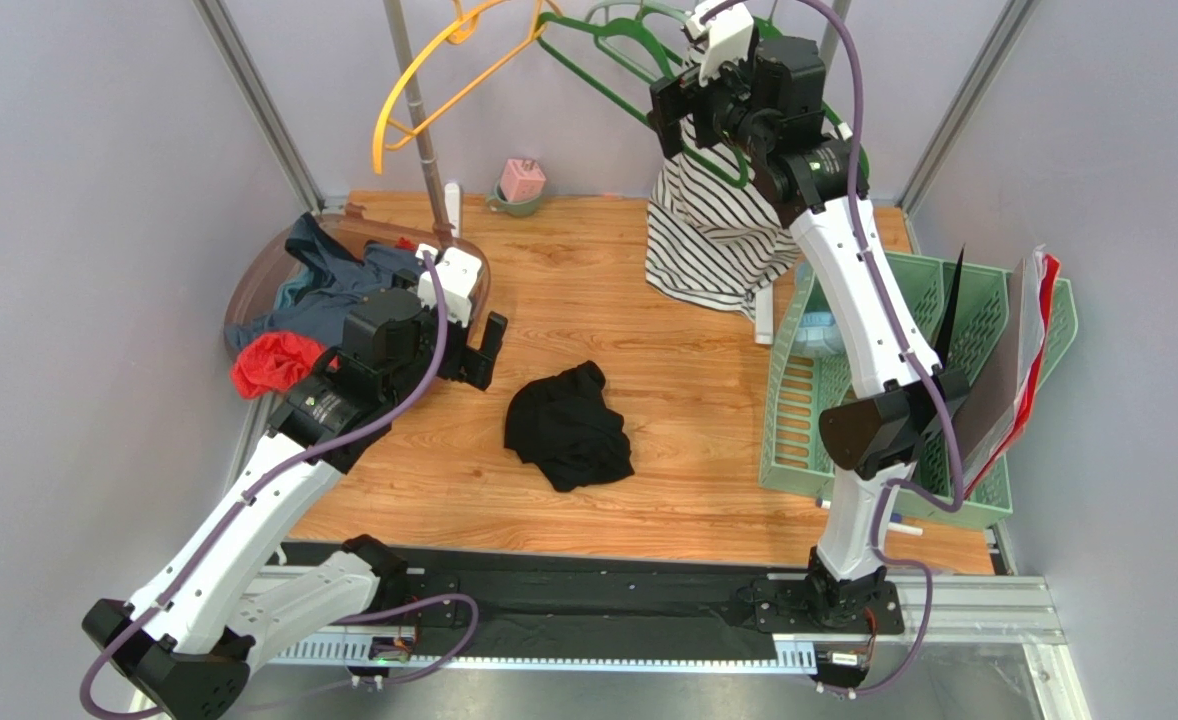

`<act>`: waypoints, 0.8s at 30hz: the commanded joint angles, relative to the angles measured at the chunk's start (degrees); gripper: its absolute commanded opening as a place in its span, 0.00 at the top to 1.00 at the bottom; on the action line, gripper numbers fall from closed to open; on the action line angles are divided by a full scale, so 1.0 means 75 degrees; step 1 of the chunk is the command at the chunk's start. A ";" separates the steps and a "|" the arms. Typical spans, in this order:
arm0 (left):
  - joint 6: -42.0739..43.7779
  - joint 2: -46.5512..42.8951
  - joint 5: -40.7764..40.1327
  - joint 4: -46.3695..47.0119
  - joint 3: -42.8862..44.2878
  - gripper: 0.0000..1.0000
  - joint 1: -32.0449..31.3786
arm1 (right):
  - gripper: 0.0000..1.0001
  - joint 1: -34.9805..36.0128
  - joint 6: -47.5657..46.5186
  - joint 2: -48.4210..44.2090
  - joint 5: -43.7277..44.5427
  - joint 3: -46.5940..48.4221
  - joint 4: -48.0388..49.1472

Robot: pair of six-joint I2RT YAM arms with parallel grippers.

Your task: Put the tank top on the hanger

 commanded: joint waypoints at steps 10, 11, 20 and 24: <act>-0.0112 -0.0064 0.0089 0.0097 0.0073 0.01 0.0009 | 0.33 -0.0052 -0.0106 0.0202 -0.0219 0.0139 -0.0165; -0.0112 -0.0064 0.0078 0.0097 0.0073 0.01 -0.0003 | 0.37 -0.0040 -0.0106 0.0167 -0.0230 0.0139 -0.0176; -0.0100 -0.0052 0.0043 0.0108 0.0073 0.01 0.0009 | 0.65 0.0112 -0.0176 -0.0126 -0.0160 -0.0201 -0.0060; -0.0112 -0.0040 0.0031 0.0108 0.0073 0.01 0.0009 | 0.76 0.0194 -0.0200 -0.0196 -0.0148 -0.0318 -0.0048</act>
